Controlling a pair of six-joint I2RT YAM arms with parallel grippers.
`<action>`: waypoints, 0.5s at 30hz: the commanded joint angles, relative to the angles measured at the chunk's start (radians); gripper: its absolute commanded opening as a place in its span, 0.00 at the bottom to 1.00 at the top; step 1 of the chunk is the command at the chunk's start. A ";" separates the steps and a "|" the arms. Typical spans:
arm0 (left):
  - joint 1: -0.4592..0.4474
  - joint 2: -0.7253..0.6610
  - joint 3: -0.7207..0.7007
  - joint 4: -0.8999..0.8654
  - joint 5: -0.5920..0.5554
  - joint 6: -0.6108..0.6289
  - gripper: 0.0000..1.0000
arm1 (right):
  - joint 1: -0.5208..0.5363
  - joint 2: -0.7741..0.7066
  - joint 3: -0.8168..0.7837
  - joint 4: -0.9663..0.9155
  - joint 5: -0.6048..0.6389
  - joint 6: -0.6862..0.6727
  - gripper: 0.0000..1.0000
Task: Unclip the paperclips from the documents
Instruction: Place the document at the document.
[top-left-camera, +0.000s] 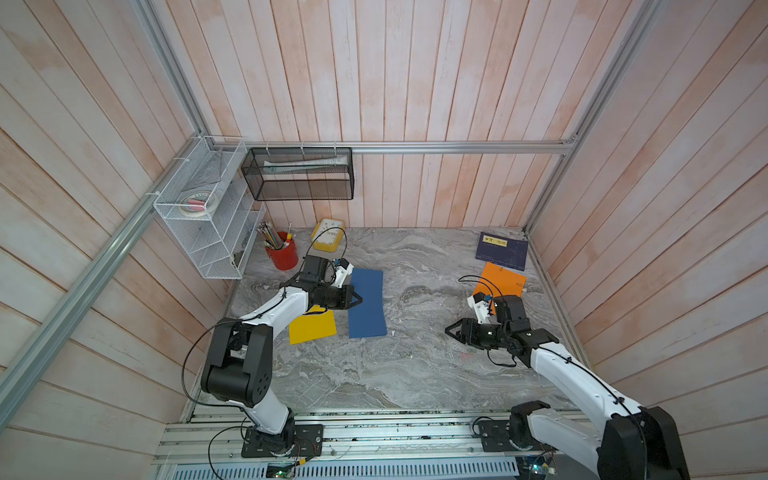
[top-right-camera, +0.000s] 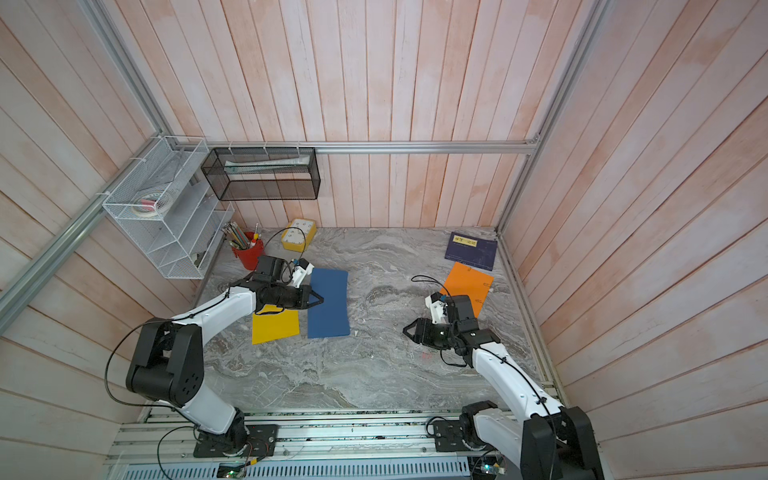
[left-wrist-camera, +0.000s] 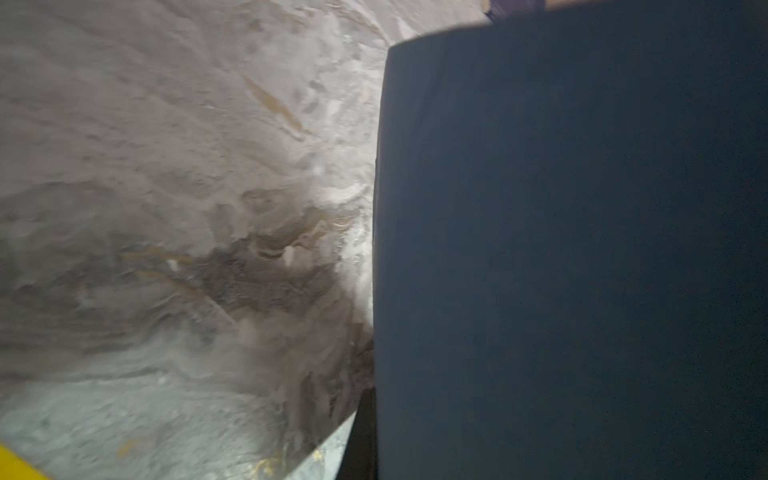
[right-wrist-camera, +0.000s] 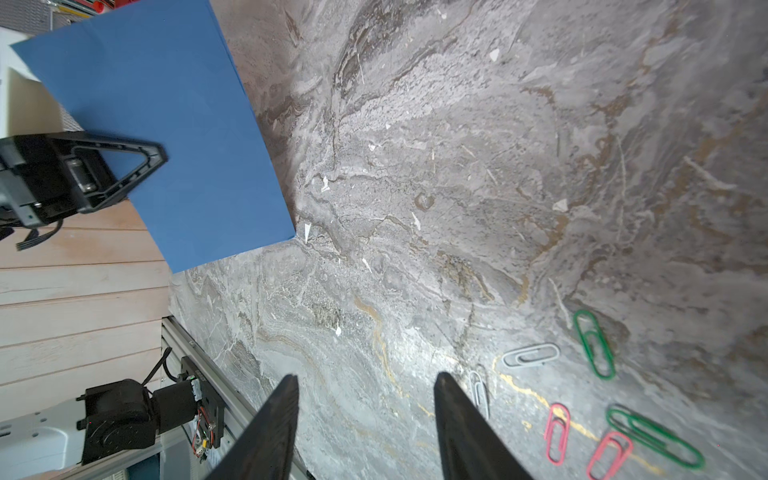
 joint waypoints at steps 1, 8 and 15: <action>0.037 0.015 -0.024 -0.027 -0.113 -0.019 0.00 | 0.005 0.002 0.028 -0.007 -0.025 -0.019 0.56; 0.079 0.034 -0.019 -0.068 -0.336 -0.013 0.00 | 0.008 0.016 0.030 0.000 -0.038 -0.023 0.57; 0.113 0.065 -0.019 -0.087 -0.462 -0.001 0.00 | 0.009 0.022 0.026 0.017 -0.050 -0.022 0.58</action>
